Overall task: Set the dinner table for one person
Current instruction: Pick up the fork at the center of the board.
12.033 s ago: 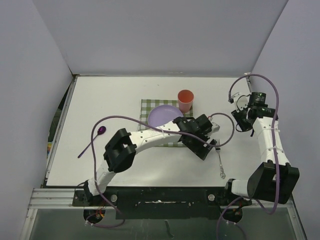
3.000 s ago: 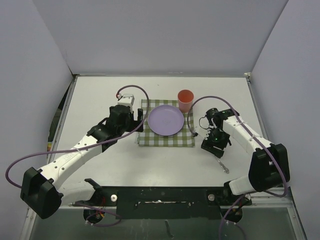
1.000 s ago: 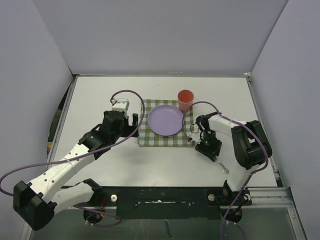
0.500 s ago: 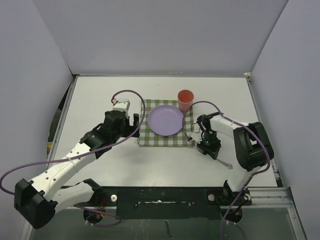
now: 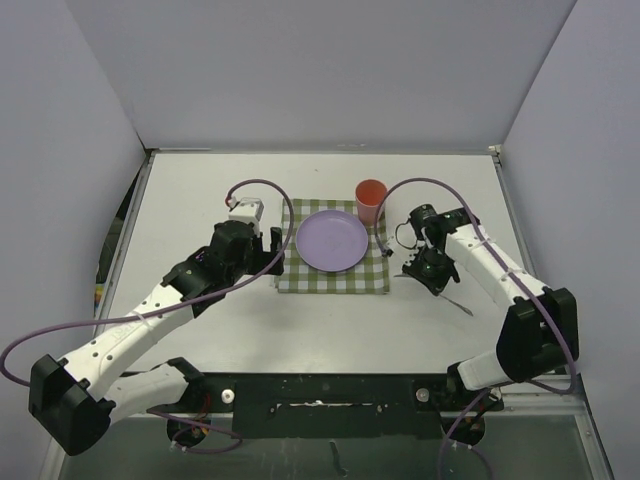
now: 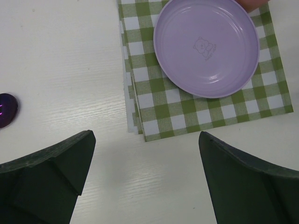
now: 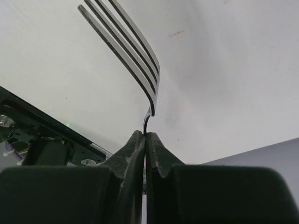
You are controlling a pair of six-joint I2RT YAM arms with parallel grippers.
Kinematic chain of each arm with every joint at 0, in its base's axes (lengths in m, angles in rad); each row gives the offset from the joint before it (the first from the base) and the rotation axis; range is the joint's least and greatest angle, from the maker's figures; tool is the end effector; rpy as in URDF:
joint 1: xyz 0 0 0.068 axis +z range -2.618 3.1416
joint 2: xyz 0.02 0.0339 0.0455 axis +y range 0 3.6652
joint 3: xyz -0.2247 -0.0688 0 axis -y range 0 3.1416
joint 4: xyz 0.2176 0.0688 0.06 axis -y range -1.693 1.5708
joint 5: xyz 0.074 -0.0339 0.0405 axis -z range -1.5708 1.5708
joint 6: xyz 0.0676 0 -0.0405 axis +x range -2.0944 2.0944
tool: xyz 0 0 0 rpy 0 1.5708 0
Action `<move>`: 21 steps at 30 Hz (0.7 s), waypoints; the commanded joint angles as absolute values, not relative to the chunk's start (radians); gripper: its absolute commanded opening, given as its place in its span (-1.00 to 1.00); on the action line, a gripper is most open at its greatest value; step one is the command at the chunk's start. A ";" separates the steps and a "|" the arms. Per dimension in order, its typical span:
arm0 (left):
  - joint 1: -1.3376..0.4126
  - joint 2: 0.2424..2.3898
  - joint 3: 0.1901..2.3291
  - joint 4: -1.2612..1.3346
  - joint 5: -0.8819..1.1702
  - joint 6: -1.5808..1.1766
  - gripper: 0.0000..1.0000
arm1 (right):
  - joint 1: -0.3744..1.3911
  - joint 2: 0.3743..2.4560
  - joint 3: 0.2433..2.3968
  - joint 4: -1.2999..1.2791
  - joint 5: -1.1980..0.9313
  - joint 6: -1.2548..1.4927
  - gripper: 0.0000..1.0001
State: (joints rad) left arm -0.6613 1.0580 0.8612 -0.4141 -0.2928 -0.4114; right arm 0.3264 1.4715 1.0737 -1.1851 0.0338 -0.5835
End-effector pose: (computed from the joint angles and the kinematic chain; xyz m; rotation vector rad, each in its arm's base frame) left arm 0.2081 -0.1372 0.2460 0.1047 2.1650 -0.3009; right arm 0.2090 0.0683 0.1666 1.3734 -2.8069 0.0500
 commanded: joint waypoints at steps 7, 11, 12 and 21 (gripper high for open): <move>-0.697 1.017 0.973 -0.450 -0.352 -0.429 0.87 | 0.415 1.488 1.351 -1.323 -0.070 -0.555 -1.00; -0.706 0.943 1.007 -0.557 -0.435 -0.437 0.87 | 0.488 1.597 1.522 -1.295 -0.174 -0.504 -1.00; -0.706 0.924 1.013 -0.587 -0.454 -0.449 0.87 | 0.504 1.630 1.560 -1.285 -0.210 -0.482 -1.00; -0.712 0.802 1.018 -0.812 -0.477 -0.602 0.80 | 0.614 1.930 1.866 -1.199 -0.489 -0.368 -1.00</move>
State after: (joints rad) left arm -0.7052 0.8249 0.9833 -0.7036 -0.4515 -0.5129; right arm 0.5842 1.8545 1.7542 -1.2453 -0.3168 -0.4427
